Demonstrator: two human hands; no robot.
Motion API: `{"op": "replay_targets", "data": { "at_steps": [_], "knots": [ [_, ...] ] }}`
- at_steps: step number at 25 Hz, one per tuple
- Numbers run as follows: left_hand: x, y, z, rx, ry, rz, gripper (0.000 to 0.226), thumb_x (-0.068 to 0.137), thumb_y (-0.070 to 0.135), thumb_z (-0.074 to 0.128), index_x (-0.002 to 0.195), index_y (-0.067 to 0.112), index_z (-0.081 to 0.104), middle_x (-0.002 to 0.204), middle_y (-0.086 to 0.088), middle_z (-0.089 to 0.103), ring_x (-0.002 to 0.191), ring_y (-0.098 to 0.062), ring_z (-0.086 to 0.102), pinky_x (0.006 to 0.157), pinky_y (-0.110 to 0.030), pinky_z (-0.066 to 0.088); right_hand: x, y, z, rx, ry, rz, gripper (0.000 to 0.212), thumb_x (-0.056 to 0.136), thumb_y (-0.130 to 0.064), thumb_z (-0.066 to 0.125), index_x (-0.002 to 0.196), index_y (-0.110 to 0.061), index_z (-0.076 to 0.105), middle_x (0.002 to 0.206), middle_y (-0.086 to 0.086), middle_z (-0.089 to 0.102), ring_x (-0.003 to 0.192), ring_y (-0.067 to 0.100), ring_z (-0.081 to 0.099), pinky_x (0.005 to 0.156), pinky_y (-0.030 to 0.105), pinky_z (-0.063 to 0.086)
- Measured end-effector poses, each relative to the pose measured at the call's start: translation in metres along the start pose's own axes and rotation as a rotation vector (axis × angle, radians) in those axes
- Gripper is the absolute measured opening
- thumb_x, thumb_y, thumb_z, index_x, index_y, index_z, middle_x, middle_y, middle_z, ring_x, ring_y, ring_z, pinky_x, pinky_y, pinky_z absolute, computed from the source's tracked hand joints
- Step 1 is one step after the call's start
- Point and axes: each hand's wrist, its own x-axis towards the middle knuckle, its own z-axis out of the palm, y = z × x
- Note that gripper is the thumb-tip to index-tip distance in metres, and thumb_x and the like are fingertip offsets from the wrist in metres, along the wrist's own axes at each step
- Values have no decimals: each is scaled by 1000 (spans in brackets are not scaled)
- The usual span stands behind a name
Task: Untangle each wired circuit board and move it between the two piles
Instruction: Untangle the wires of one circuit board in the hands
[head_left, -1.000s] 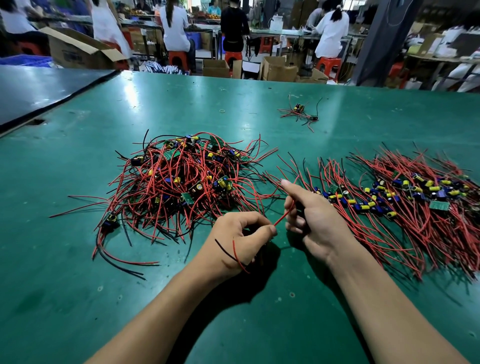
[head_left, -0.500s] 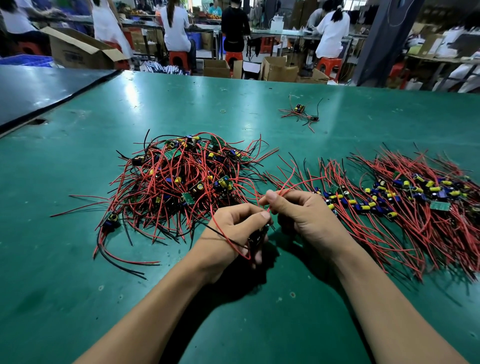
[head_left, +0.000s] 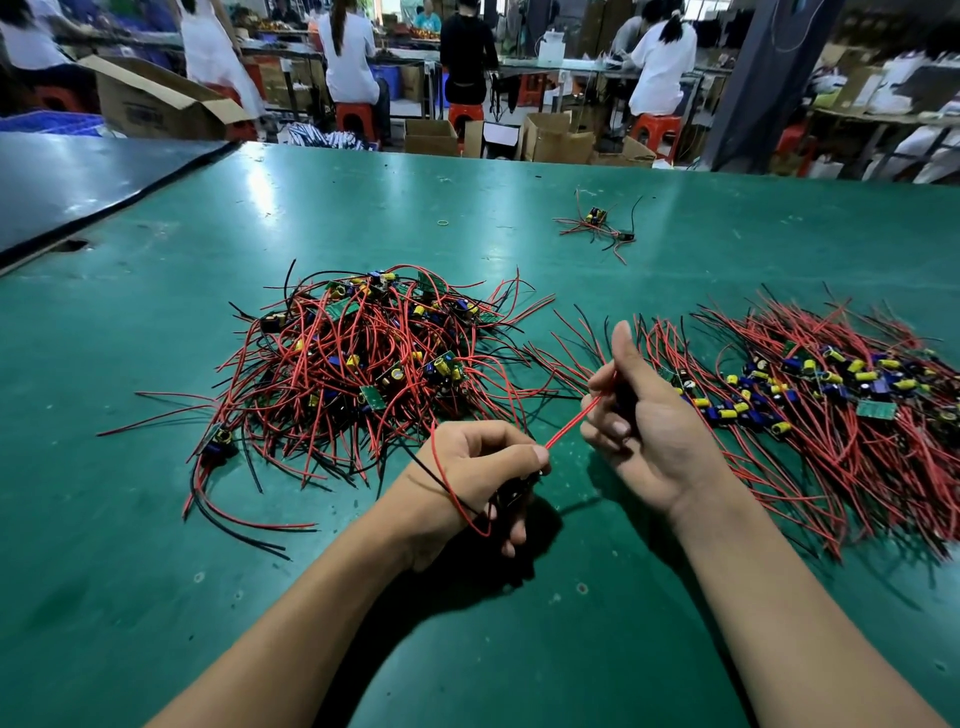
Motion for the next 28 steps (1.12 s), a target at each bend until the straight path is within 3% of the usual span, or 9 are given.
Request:
{"op": "replay_targets", "data": {
  "at_steps": [4, 6, 9, 14, 18, 24, 28],
  "knots": [
    [1, 1, -3, -8, 8, 24, 19, 89, 9, 65, 70, 10, 67, 47, -9, 49, 33, -21, 50, 36, -22, 43, -2, -5, 1, 157, -136, 94, 44, 84, -51, 62, 55, -18, 54, 54, -6, 42, 33, 4, 25, 32, 17, 29],
    [1, 0, -4, -3, 31, 35, 19, 89, 9, 65, 71, 10, 67, 48, -11, 48, 33, -22, 50, 36, -23, 44, -2, -4, 2, 130, -95, 84, 44, 83, -52, 63, 56, -17, 57, 55, -6, 43, 33, 3, 26, 32, 17, 27],
    [1, -2, -5, -9, 89, 62, 17, 91, 11, 64, 77, 1, 65, 46, -15, 48, 32, -22, 50, 36, -23, 44, -5, 4, 8, -139, -55, 0, 46, 79, -57, 64, 70, -12, 70, 56, -6, 45, 37, 4, 30, 36, 16, 25],
    [2, -3, -3, -49, 99, 84, 20, 92, 12, 63, 76, 0, 65, 46, -16, 50, 31, -21, 49, 35, -23, 43, -12, 22, 13, -389, -212, -6, 50, 85, -59, 66, 89, -11, 78, 44, -3, 45, 34, 6, 38, 38, 14, 30],
    [1, 0, -5, -39, 75, 56, 17, 90, 8, 63, 75, 1, 65, 50, -14, 52, 32, -21, 49, 34, -22, 42, -4, 18, 2, -530, -188, -51, 56, 91, -63, 56, 83, -13, 79, 46, -4, 46, 36, 6, 35, 37, 16, 27],
    [-2, 4, -5, 3, 32, 21, 18, 89, 5, 62, 72, 2, 63, 52, -12, 51, 32, -21, 48, 34, -20, 40, 7, 17, -15, -548, -50, -232, 46, 93, -54, 61, 85, -13, 79, 46, -7, 40, 38, 9, 30, 38, 18, 24],
    [-3, 6, -4, 8, 25, 14, 17, 89, 2, 60, 72, -1, 61, 51, -12, 51, 31, -20, 48, 33, -20, 39, 12, 17, -18, -606, 101, -395, 44, 90, -52, 62, 80, -12, 78, 47, -14, 48, 41, 0, 37, 43, 10, 29]
  ]
}}
